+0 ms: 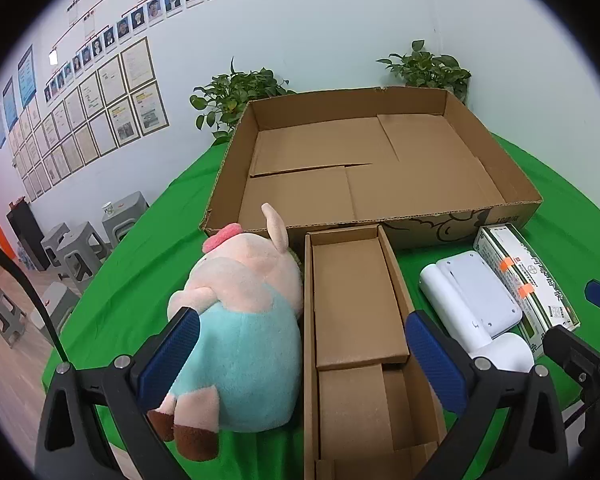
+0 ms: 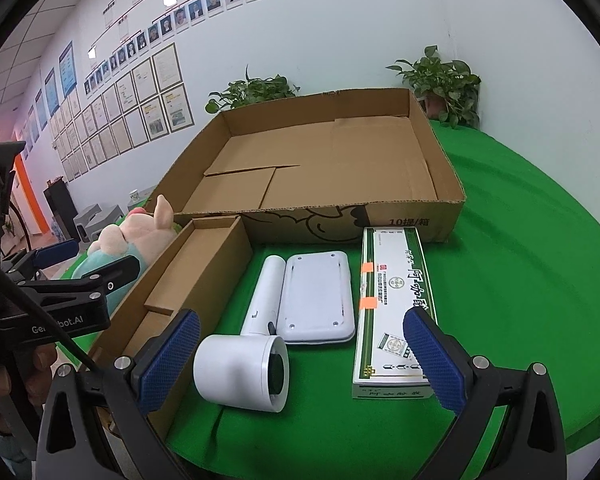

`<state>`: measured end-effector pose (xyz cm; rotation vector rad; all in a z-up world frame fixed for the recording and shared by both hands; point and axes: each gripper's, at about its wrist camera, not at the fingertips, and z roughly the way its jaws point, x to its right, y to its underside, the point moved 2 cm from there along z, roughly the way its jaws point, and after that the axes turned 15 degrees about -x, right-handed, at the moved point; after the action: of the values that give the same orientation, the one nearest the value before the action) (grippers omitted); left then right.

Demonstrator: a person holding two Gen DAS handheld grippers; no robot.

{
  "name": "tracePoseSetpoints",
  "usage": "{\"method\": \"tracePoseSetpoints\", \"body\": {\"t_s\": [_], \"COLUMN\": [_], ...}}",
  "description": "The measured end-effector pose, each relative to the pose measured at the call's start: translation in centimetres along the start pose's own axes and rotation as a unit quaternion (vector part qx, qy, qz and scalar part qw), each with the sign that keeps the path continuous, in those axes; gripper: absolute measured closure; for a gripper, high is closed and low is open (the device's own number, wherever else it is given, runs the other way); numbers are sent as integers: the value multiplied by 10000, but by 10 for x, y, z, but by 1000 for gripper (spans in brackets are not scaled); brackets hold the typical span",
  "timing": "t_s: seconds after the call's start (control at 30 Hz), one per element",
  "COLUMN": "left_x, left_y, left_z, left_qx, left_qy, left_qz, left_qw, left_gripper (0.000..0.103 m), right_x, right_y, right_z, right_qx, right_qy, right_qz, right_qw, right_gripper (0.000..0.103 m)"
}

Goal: Organize objects
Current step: 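Move the left tool toward the plush pig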

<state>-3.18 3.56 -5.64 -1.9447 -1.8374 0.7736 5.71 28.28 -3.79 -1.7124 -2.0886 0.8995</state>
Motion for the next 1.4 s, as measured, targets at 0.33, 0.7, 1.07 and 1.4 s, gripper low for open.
{"method": "tracePoseSetpoints", "body": {"t_s": [0.33, 0.7, 1.07, 1.4], "left_x": [-1, -11, -28, -65], "left_y": [1, 5, 6, 13], "left_z": [0, 1, 1, 11], "left_qx": [-19, -16, 28, -253], "left_qy": [62, 204, 273, 424], "left_qz": [-10, -113, -266, -455], "left_qw": [10000, 9997, 9993, 9977], "left_gripper": [1, 1, 1, 1], "right_x": [0, -6, -20, -48], "right_y": [3, 4, 3, 1], "right_z": [2, 0, -1, -14], "right_qx": [-14, -15, 21, 324], "right_qy": [34, 151, 183, -275], "right_qz": [3, -47, -235, -875], "right_qw": [10000, 9999, 9996, 9953], "right_gripper": [0, 0, 0, 0]}}
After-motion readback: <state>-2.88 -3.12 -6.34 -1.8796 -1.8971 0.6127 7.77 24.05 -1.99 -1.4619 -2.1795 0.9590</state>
